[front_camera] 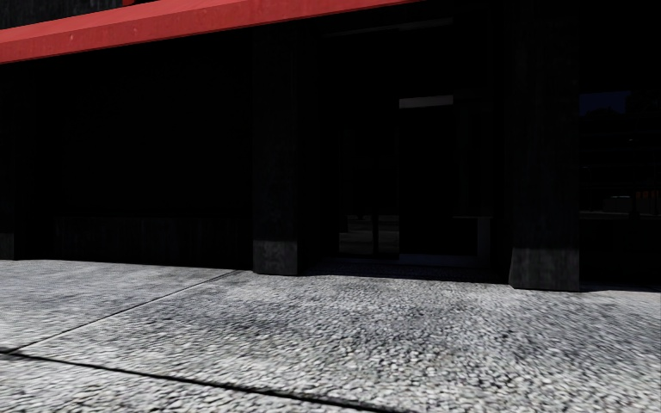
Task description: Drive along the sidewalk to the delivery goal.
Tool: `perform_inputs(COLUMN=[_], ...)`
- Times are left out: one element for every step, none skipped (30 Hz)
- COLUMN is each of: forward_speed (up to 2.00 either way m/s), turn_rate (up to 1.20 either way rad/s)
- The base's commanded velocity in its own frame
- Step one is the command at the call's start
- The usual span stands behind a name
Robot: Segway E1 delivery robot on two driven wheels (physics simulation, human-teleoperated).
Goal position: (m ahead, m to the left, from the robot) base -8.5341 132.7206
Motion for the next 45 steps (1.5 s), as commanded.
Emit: perform_inputs(forward_speed=[0.00, 0.00, 0.00, 0.00, 0.00, 0.00, 0.00, 0.00, 0.00, 0.00, 0.00, 0.00, 0.00, 0.00, 0.00, 0.00, 0.00, 0.00, 0.00, 0.00, 0.00, 0.00, 0.00, 0.00, 0.00, 0.00, 0.00, 0.00, 0.00, 0.00, 0.00, 1.57, 2.00, 2.00, 2.00, 2.00, 2.00, 2.00, 2.00, 2.00, 2.00, 2.00, 2.00, 2.00, 2.00], turn_rate=[0.00, 0.00, 0.00, 0.00, 0.00, 0.00, 0.00, 0.00, 0.00, 0.00, 0.00, 0.00, 0.00, 0.00, 0.00, 0.00, 0.00, 0.00, 0.00, 0.00, 0.00, 0.00, 0.00, 0.00, 0.00, 0.00, 0.00, 0.00, 0.00, 0.00, 0.04, 0.24, 0.39, 0.39, 0.52, 0.63, 0.63, 0.73, 0.75, 0.75, 0.75, 0.76, 0.76, 0.76, 0.76])
